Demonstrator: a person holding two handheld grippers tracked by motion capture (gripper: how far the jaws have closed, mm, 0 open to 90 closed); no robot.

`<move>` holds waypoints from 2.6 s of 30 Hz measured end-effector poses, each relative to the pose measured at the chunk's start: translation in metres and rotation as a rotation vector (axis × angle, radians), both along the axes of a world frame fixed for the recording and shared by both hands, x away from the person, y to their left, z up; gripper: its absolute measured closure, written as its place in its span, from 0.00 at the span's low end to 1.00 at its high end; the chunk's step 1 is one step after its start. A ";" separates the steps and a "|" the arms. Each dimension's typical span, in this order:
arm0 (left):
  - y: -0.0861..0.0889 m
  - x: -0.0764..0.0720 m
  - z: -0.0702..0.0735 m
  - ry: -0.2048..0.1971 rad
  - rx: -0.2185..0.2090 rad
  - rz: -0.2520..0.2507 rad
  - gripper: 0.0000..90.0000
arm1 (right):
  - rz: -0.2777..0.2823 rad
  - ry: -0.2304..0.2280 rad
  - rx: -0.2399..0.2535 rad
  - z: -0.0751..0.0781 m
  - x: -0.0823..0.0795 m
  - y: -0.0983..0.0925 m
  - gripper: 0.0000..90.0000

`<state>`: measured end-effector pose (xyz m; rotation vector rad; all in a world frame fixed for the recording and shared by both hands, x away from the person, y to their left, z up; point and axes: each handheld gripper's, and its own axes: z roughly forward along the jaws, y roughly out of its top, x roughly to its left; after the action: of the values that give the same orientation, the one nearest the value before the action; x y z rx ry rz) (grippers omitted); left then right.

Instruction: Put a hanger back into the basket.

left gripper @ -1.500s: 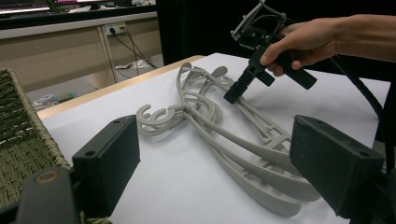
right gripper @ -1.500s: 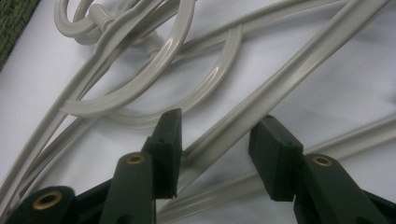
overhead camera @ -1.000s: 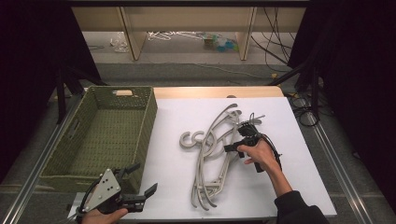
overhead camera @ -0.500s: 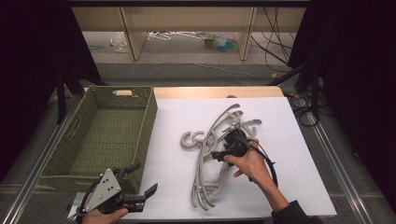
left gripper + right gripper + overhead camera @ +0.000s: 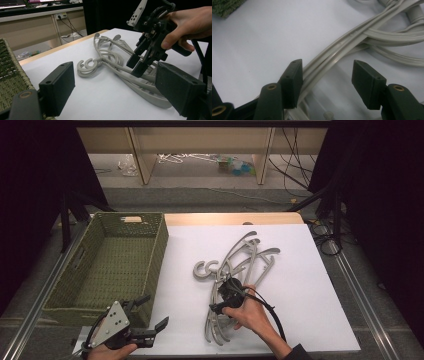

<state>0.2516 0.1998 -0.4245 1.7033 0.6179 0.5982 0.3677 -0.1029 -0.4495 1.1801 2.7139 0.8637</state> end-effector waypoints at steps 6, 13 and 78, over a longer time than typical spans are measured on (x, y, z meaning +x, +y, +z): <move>0.000 0.000 0.000 0.000 -0.010 0.002 0.18 | 0.007 0.028 0.012 0.003 0.002 -0.005 0.62; -0.002 0.000 0.000 0.003 -0.015 0.001 0.18 | -0.038 0.006 -0.092 -0.007 0.011 -0.010 0.62; -0.125 0.106 0.000 -0.133 0.435 -0.218 0.61 | 0.359 -0.069 0.268 0.081 -0.022 -0.135 0.91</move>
<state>0.3578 0.0750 -0.4247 2.0813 0.2080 0.7179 0.3455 -0.2381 -0.3687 0.6798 2.8650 1.3177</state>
